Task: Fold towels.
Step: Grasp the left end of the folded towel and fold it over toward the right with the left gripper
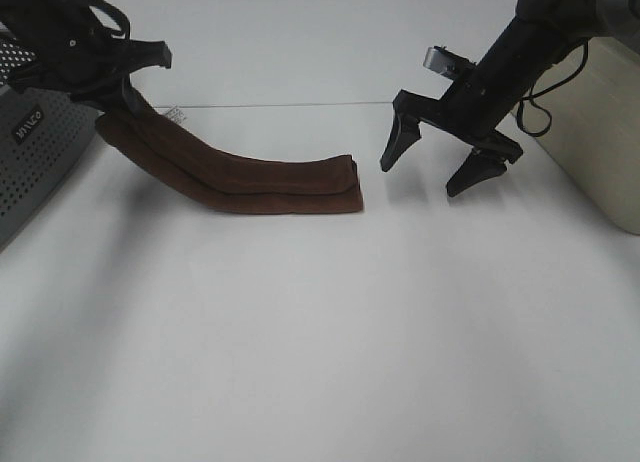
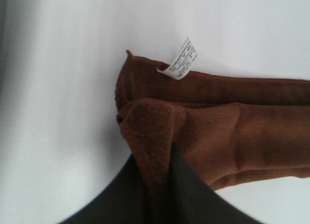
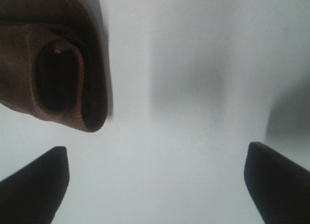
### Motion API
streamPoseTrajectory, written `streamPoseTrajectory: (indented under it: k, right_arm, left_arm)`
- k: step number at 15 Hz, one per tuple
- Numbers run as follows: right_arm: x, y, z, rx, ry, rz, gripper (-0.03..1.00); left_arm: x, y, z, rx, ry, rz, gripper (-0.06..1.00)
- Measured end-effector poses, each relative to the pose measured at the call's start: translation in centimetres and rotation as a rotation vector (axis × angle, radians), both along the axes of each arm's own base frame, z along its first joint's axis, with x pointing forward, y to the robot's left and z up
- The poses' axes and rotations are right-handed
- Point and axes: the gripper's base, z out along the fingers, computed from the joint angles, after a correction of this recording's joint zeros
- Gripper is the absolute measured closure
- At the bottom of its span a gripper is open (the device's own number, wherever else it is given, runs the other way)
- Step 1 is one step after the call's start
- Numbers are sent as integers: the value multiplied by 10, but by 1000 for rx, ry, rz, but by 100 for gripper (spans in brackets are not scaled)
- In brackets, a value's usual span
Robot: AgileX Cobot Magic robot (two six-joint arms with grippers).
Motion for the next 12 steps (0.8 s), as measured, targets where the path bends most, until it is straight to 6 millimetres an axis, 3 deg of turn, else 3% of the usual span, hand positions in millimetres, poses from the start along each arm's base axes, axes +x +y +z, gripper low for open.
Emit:
streamPoseTrajectory:
  k: [1,2,3,5,9,11,12]
  right_arm:
    - [-1,0,7,5,-6,2,5]
    - [-1,0,7,5,-6,2,5]
    - [-2,0,24,11,-43,3,5]
    - [-3,0,37,15,-72,3,5]
    - [-6,0,60,23,-119,3,5]
    - [-7,0,61,23,-114,7,5]
    - [-8,0,61,24,-111,8,5]
  left_arm:
    - [-1,-14,13,-66,18,-9,87]
    - [-1,-14,13,-66,18,-9,87]
    - [-3,-38,22,-94,1,-54,87]
    - [-10,-67,23,-104,-19,-110,87]
    - [-12,-114,3,-153,-25,-130,87]
    - [-11,-132,-11,-187,-30,-115,78]
    - [-12,-143,-16,-208,-38,-119,69]
